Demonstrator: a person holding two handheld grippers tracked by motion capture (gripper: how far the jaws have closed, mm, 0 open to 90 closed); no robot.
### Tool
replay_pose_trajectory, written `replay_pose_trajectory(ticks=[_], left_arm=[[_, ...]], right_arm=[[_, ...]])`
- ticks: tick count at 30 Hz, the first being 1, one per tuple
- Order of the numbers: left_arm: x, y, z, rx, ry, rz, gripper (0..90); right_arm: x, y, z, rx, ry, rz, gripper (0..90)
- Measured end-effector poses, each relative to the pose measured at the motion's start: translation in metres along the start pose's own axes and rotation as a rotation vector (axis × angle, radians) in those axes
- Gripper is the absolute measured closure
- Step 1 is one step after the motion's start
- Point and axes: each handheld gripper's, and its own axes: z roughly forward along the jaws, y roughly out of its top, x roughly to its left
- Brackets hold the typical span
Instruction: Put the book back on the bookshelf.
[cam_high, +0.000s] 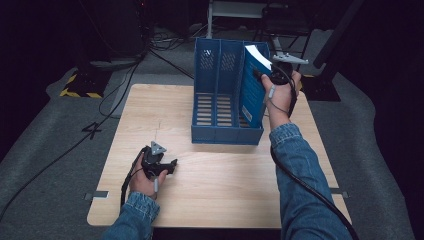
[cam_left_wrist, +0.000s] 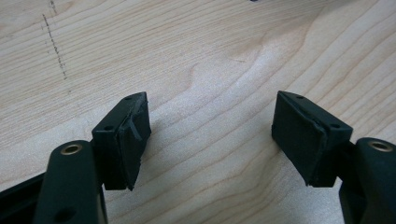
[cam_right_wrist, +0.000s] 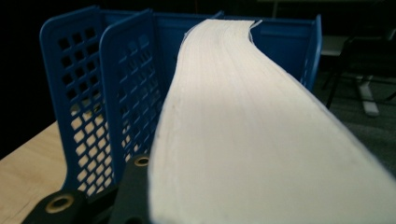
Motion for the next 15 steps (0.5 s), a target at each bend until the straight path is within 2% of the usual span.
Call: replay_pose_trajectory(ticks=[2,4,7,9,12,15], left_arm=[[0.000,0.000,0.000,-0.003,0.003,-0.001,28.5],[0.000,0.000,0.000,-0.001,0.002,0.003,28.5],[0.000,0.000,0.000,0.001,-0.001,0.003,28.5],[0.000,0.000,0.000,0.002,-0.003,0.004,28.5],[0.000,0.000,0.000,0.001,-0.001,0.004,28.5],[0.000,0.000,0.000,0.000,0.000,0.003,28.5]], right_arm=[[-0.001,-0.003,0.007,-0.027,-0.006,0.018,61.2],[-0.005,-0.014,0.021,-0.042,0.028,0.033,61.1],[-0.006,-0.034,0.041,-0.011,0.032,0.038,60.6],[-0.004,-0.038,0.046,-0.033,0.032,0.033,60.0],[0.003,-0.033,0.045,0.008,-0.012,-0.006,59.4],[0.006,-0.032,0.043,0.045,-0.031,0.026,58.0]])
